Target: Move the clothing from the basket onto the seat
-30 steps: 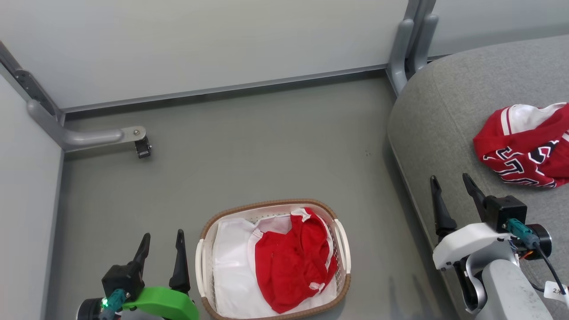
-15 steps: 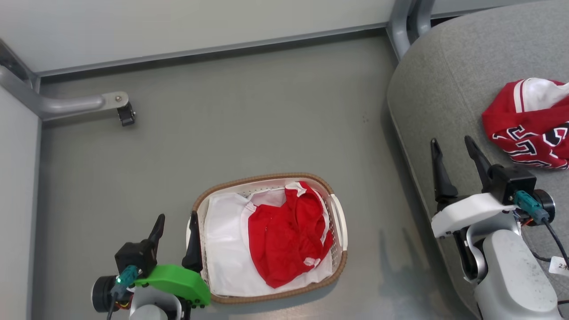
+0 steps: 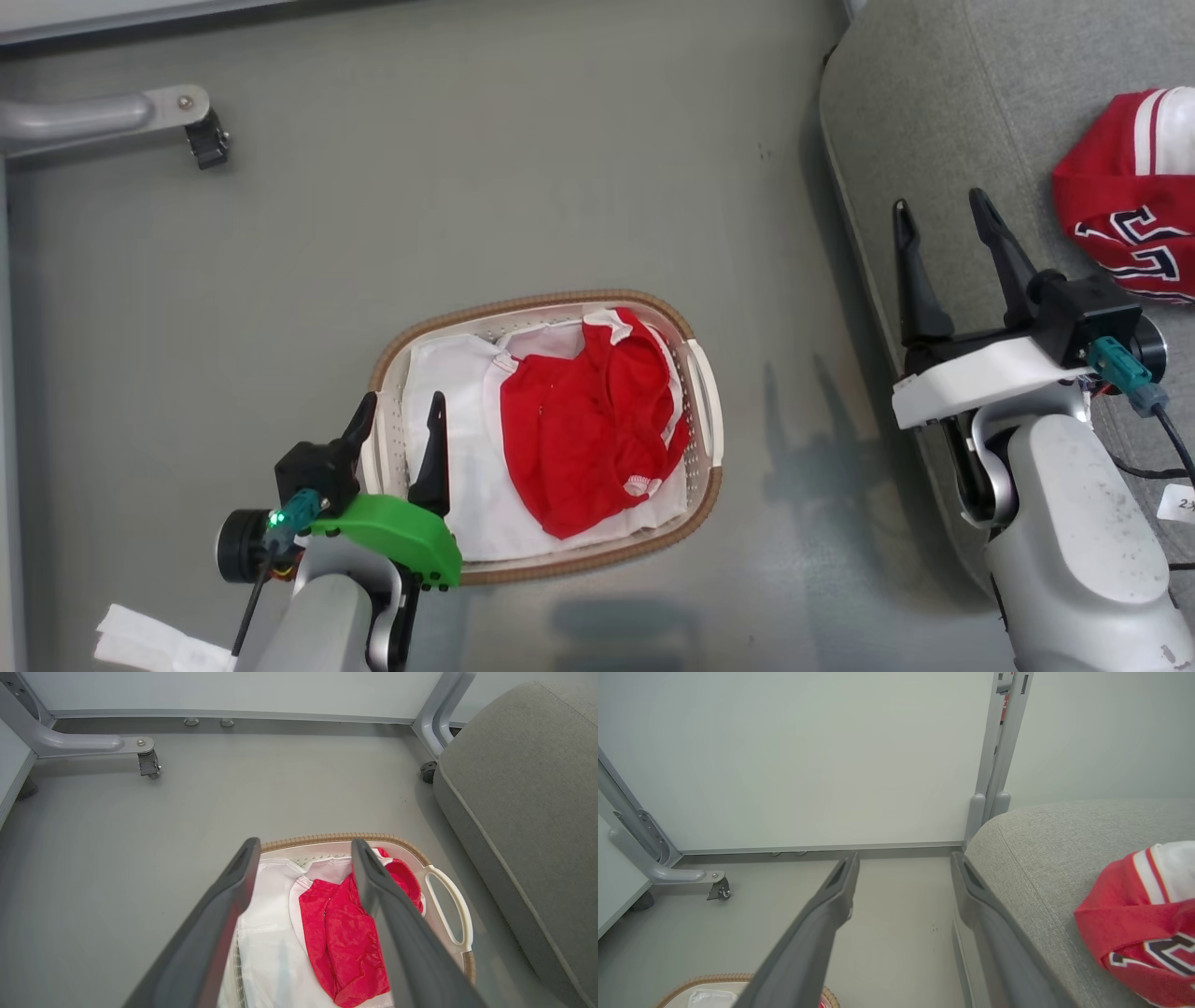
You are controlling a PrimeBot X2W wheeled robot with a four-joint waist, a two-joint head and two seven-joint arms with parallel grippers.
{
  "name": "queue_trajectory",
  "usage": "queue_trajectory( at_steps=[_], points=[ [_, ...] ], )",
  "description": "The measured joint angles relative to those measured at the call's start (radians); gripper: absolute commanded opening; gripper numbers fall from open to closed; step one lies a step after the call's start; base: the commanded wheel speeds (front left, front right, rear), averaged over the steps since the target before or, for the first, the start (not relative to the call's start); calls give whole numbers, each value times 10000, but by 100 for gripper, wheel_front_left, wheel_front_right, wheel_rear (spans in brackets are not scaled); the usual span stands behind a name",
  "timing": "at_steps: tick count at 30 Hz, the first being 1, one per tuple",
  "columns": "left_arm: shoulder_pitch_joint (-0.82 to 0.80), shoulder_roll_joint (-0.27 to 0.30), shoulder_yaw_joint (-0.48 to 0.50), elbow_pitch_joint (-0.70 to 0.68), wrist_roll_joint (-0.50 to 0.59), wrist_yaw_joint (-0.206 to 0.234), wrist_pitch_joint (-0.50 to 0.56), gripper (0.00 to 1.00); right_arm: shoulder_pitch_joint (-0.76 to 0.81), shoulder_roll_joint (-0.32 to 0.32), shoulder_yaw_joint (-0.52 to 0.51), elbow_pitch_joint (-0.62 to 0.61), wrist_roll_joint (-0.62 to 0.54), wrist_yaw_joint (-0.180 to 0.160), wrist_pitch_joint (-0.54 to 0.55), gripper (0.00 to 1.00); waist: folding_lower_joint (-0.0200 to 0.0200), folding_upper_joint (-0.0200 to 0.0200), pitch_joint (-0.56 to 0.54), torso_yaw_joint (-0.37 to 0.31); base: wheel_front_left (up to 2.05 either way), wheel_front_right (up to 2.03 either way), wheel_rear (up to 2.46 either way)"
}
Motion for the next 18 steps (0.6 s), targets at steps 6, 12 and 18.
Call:
queue_trajectory(
  at_steps=[6, 12, 18],
  points=[
    [-641, -2, -345, 616, -21, -123, 0, 100, -281, 12, 77, -313, 46, 0, 0, 100, 0, 0, 597, -77, 0, 0, 0],
    [-1325, -6, -704, 1415, 63, -230, -2, 100, -570, 46, 224, -667, 115, 0, 0, 100, 0, 0, 1181, -185, 0, 0, 0],
    [-2033, -13, -999, 2090, 40, -384, -2, 100, -848, 69, 284, -988, 184, 0, 0, 100, 0, 0, 1779, -344, 0, 0, 0]
  ],
)
